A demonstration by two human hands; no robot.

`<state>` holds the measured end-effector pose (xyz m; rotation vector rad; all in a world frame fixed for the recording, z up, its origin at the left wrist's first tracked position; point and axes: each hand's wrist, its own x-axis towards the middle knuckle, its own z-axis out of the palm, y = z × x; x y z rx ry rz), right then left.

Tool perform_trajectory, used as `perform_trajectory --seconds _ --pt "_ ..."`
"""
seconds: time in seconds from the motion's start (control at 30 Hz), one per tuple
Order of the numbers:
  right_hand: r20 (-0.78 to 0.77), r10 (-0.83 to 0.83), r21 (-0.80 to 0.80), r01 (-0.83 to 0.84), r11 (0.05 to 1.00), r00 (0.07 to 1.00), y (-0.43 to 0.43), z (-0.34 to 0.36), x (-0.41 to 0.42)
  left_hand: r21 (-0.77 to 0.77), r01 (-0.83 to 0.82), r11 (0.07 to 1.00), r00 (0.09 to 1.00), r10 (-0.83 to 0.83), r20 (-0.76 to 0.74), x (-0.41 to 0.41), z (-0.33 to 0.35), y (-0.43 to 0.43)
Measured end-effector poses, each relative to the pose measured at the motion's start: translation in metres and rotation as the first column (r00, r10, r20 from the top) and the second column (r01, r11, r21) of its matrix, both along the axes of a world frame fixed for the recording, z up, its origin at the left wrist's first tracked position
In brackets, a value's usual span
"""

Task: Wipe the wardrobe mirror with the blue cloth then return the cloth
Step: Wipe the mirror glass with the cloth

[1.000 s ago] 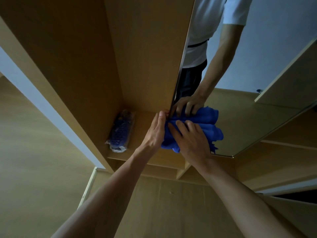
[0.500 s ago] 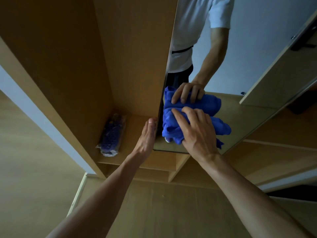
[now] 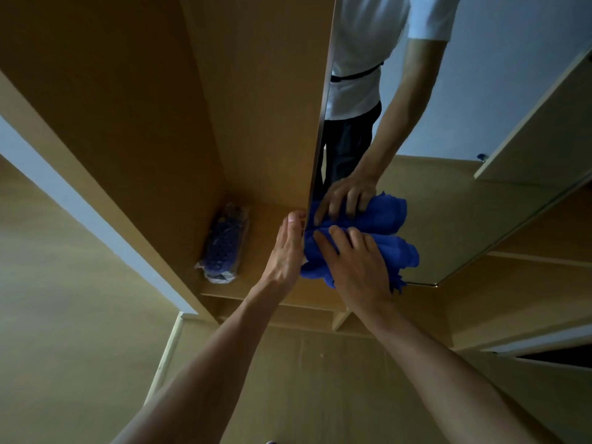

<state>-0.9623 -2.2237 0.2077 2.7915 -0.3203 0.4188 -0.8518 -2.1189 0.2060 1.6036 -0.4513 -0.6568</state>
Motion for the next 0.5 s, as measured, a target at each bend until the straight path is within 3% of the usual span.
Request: perform_trajectory --seconds 0.2,0.5 --pt "-0.047 0.048 0.025 -0.047 0.999 0.998 -0.006 -0.001 0.001 0.044 -0.003 0.999 0.999 0.002 0.035 -0.001 0.005 0.002" --pt "0.164 -0.011 0.077 -0.001 0.997 0.986 -0.031 0.044 -0.031 0.125 -0.011 0.992 0.994 -0.002 0.109 -0.011 -0.004 0.005"
